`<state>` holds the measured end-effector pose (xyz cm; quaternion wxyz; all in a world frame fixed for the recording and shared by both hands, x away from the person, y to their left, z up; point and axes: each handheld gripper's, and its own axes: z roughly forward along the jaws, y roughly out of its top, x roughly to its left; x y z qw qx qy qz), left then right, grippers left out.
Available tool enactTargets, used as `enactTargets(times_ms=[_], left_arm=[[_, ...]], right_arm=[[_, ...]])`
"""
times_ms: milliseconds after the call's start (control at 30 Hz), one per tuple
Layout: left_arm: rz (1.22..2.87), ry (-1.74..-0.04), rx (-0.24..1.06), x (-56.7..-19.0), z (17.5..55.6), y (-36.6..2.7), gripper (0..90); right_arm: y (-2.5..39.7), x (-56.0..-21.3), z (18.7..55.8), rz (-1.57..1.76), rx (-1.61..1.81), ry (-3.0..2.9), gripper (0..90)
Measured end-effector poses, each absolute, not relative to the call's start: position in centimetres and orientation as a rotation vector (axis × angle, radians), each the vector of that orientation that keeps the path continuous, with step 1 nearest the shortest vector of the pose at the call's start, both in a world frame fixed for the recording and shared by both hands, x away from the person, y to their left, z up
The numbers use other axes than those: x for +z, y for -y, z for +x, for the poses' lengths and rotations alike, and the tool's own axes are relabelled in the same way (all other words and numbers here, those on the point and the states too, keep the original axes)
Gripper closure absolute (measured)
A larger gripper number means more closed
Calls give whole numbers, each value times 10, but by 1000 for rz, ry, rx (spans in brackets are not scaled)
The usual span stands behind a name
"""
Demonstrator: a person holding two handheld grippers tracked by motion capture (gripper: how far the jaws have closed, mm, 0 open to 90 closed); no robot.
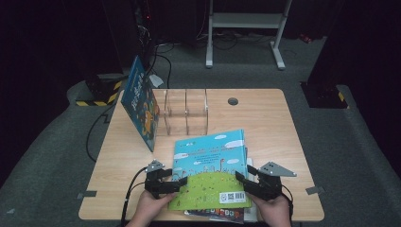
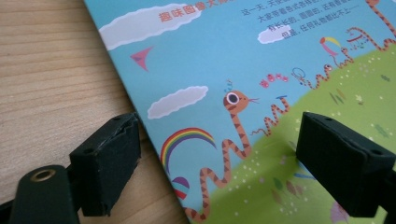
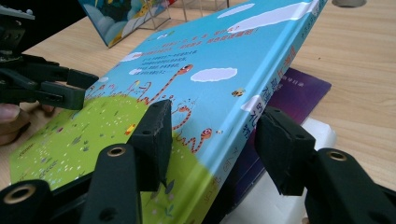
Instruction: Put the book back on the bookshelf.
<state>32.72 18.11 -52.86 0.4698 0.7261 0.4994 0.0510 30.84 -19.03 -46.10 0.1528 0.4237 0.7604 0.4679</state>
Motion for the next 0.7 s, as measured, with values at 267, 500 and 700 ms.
enactTargets(times_ms=[267,500,700], left_arm=[[1752,-1232,106,-529,329,-185,102],[1705,-1238,46,-530,333,-189,94],[1692,-1239,2,-530,336,-190,108]], right_arm=[[189,-459,305,1152,1352,-2162,474],[188,-456,301,1075,1362,-2141,473],[187,-456,300,1063,1371,-2134,472]])
